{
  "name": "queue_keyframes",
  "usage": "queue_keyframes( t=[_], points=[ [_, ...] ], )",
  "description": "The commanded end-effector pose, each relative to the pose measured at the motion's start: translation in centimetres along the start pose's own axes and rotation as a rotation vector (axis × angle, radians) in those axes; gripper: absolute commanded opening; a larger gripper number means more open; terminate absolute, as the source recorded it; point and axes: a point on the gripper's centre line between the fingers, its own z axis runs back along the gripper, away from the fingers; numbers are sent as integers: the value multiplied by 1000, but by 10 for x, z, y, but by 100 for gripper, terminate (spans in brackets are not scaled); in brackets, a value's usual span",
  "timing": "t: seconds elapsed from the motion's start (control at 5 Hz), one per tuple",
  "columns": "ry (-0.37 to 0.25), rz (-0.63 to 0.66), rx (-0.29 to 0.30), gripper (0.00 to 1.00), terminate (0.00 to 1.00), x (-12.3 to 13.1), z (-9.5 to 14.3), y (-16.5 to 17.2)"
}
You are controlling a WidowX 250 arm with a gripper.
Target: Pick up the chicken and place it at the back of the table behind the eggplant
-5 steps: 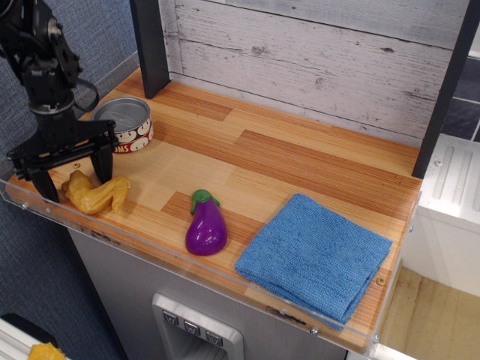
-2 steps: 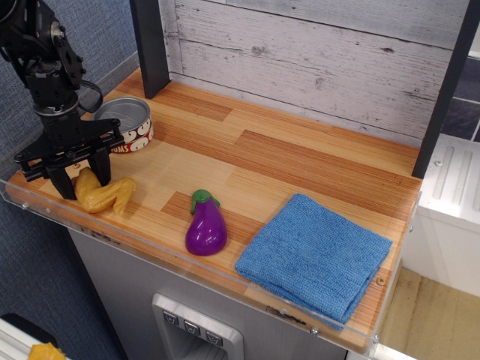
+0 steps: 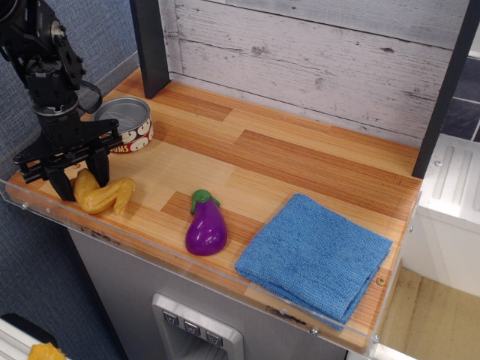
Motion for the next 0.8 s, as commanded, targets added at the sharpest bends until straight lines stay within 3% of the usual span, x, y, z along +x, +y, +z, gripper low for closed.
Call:
queue_keyframes(
  t=[0.0,0.4,0.6],
  points=[
    [-112,24,-119,0,0,-3,44,-24],
    [-144,-3,-192,0,0,-28,74,-69],
    [-146,42,-296,0,0,-44,83,-99]
  ],
)
